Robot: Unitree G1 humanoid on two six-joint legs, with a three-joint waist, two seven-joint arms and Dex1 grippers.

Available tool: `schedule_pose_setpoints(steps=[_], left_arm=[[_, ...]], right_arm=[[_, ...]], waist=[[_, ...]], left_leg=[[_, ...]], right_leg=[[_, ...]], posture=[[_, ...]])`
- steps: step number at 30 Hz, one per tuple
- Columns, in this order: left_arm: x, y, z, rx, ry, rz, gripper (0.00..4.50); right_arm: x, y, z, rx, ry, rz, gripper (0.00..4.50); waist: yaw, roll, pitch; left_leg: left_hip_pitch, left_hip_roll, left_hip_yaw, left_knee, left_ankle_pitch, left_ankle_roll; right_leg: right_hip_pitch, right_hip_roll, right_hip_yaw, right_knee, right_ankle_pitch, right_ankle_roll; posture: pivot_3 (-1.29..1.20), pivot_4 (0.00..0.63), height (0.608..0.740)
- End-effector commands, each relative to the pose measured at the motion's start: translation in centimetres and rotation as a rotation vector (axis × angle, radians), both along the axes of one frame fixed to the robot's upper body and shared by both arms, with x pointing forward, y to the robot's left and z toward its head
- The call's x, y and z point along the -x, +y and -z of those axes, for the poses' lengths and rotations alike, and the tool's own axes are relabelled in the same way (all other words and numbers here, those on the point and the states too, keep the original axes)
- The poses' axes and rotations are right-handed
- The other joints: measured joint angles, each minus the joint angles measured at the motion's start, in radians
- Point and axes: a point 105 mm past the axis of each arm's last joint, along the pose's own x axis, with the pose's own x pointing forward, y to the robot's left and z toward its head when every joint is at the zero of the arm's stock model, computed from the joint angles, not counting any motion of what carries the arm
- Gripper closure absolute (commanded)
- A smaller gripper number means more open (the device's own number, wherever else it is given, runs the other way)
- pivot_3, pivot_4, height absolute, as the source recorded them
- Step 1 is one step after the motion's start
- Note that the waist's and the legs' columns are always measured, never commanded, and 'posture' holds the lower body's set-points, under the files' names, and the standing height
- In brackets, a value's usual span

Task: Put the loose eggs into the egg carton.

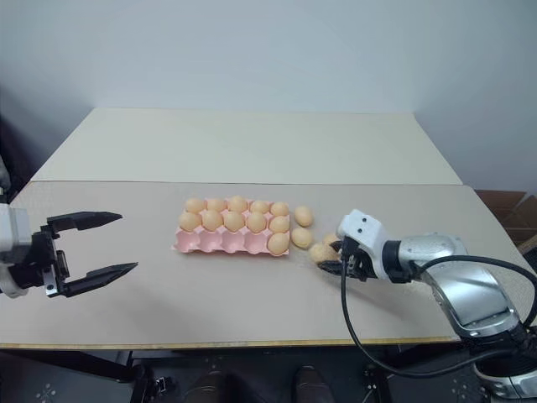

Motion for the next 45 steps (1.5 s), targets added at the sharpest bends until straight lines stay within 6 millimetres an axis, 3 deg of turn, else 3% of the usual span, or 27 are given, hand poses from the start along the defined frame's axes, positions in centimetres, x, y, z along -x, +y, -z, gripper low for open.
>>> schedule_pose_setpoints(steps=[1, 6, 11, 17, 24, 28, 34, 41, 45], left_arm=[[0.3, 0.6, -0.7, -0.02, -0.042, -0.032, 0.0], [0.6, 0.6, -0.9, -0.02, -0.049, -0.034, 0.0], [0.8, 0.2, -1.0, -0.005, -0.054, -0.02, 0.0], [0.9, -0.2, -0.7, 0.003, -0.054, -0.015, 0.0], [0.9, -0.3, -0.7, 0.006, -0.057, -0.017, 0.0], [0.8, -0.3, -0.7, 0.008, -0.058, -0.013, 0.0], [0.8, -1.1, -0.8, 0.02, -0.054, 0.04, 0.0], [0.9, -2.8, -0.8, 0.05, -0.032, 0.16, 0.0], [0.7, -3.4, -0.7, 0.075, -0.006, 0.215, 0.0]], right_arm=[[-0.3, 2.4, -1.5, -0.029, -0.085, -0.077, 2.23], [-1.9, 6.1, -2.2, -0.069, -0.179, -0.139, 2.23], [-3.4, 8.9, -1.4, -0.08, -0.243, -0.16, 2.23], [-4.0, 10.2, -0.7, -0.076, -0.277, -0.178, 2.23], [-4.4, 10.7, -0.5, -0.061, -0.306, -0.179, 0.03], [-4.1, 10.4, -0.6, -0.059, -0.315, -0.178, 0.03], [-2.6, 7.0, -2.2, -0.057, -0.323, -0.155, 0.03], [2.9, 0.4, -2.3, 0.042, -0.177, -0.22, 0.03], [4.4, -2.0, -2.3, 0.093, -0.117, -0.211, 0.03]], waist=[[-0.001, 0.0, 0.0], [-0.001, 0.0, 0.0], [0.001, 0.0, 0.0], [0.002, 0.0, 0.0], [0.0, 0.0, 0.0], [0.0, 0.0, 0.0], [0.008, 0.0, 0.0], [0.019, 0.0, 0.0], [0.01, 0.0, 0.0]], left_leg=[[0.0, 0.0, 0.0, 0.0, 0.0, 0.0], [-0.001, 0.0, 0.0, 0.0, 0.0, 0.0], [-0.001, 0.0, 0.0, 0.0, 0.0, 0.0], [-0.002, 0.0, 0.0, 0.0, 0.0, 0.0], [-0.001, 0.001, 0.0, 0.0, 0.0, 0.0], [-0.001, 0.001, 0.0, 0.0, 0.0, 0.0], [-0.002, 0.0, 0.0, 0.0, 0.0, 0.0], [-0.002, 0.0, 0.0, -0.001, 0.0, 0.0], [0.001, 0.001, 0.0, -0.001, 0.0, 0.0]], right_leg=[[0.0, 0.0, 0.0, 0.0, 0.0, 0.0], [-0.001, 0.0, 0.0, 0.0, 0.0, 0.0], [-0.001, 0.0, -0.001, 0.0, 0.001, -0.002], [-0.001, 0.0, -0.001, 0.0, 0.003, -0.005], [-0.001, 0.0, -0.001, 0.001, 0.002, -0.004], [-0.001, 0.0, -0.001, 0.001, 0.002, -0.004], [-0.001, 0.0, -0.001, 0.0, 0.002, -0.003], [0.0, -0.001, -0.001, -0.002, 0.0, 0.0], [0.001, 0.0, -0.001, -0.001, 0.0, 0.0]], posture=[[0.0, 0.15, 0.74], [0.0, 0.15, 0.74], [0.0, 0.15, 0.74], [0.0, 0.15, 0.74], [0.0, 0.15, 0.74], [0.0, 0.15, 0.74], [0.0, 0.15, 0.74], [0.0, 0.15, 0.74], [0.0, 0.15, 0.74]])
